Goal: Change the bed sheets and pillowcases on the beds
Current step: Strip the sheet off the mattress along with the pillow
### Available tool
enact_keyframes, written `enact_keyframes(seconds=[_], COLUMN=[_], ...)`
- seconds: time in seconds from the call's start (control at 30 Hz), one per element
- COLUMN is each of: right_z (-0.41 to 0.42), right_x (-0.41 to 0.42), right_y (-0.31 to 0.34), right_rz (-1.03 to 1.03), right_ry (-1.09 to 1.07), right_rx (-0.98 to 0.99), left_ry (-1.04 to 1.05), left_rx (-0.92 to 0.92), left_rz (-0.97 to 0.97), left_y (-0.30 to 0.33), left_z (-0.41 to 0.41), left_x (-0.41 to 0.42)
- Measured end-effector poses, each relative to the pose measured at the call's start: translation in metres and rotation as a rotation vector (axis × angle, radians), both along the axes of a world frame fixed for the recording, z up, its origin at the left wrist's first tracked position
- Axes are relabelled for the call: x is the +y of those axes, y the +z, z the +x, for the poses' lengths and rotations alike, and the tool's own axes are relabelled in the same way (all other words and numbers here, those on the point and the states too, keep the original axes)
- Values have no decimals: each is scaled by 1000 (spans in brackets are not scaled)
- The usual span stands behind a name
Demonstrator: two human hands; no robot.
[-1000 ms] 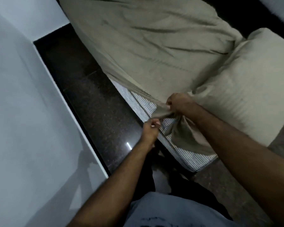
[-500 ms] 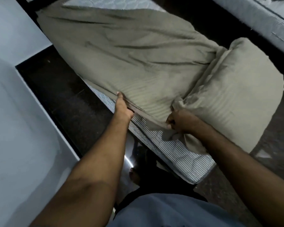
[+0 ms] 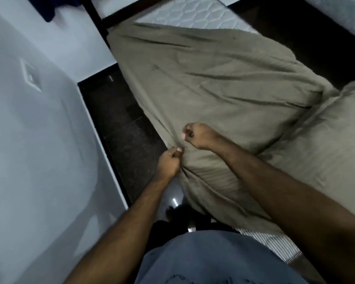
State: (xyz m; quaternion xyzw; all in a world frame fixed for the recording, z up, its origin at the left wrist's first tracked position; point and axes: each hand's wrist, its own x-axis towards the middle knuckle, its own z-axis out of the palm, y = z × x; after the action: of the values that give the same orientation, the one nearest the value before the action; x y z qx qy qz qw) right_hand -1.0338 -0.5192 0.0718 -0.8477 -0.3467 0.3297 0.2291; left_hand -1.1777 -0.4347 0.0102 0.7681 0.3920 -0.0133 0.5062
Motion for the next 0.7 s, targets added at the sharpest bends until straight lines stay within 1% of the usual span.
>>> enact_keyframes(seconds=[0.07,0.1,0.17,0.23,0.27,0.33,0.37,0.4,0.43,0.47,0.5,0.53,0.57,0.6,0.63,0.7], right_z=[1,1,1,4,6,14,17,21,23,25,27,29,31,33,35,39], right_x=[43,64,98,119,127,138,139,140,140,140,140,139,139,138,136,129], right_y=[-7,-8,-13,-17,-20,-25,-25,-21,-13,-3,8,16,26,34,42,54], right_rz=[-43,-81,-154,-231,-263,-316,-315,-291,-267,-248,-235,-232,-233,-216,-207,-205], right_ry=[41,61,96,111,108,102,98,112,138,147,142,142,138,141,151,182], right_rx=[-18,-27,-46,-65,-86,-139,-151,-158,-173,-184,-192,-205,-220,-234,-237,-198], left_ry=[-75,-131,-305,-485,-544,-601,-620,-626,-614,-579,-492,-360,-205,-42,94,255], left_rx=[-82,-107,-155,-248,-294,-384,-417,-440,-447,-417,-352,-279,-201,-120,-65,-55], left_rz=[8,50,179,320,375,461,453,391,283,115,-100,-314,-485,-604,-680,-782], left_y=[7,7,8,7,6,-4,-8,-13,-18,-21,-17,-11,-4,1,5,7], left_z=[-6,-8,-7,-5,-4,-1,1,2,5,8,12,15,21,27,35,53], left_x=[1,5,18,32,38,53,57,61,65,69,74,81,92,107,125,161])
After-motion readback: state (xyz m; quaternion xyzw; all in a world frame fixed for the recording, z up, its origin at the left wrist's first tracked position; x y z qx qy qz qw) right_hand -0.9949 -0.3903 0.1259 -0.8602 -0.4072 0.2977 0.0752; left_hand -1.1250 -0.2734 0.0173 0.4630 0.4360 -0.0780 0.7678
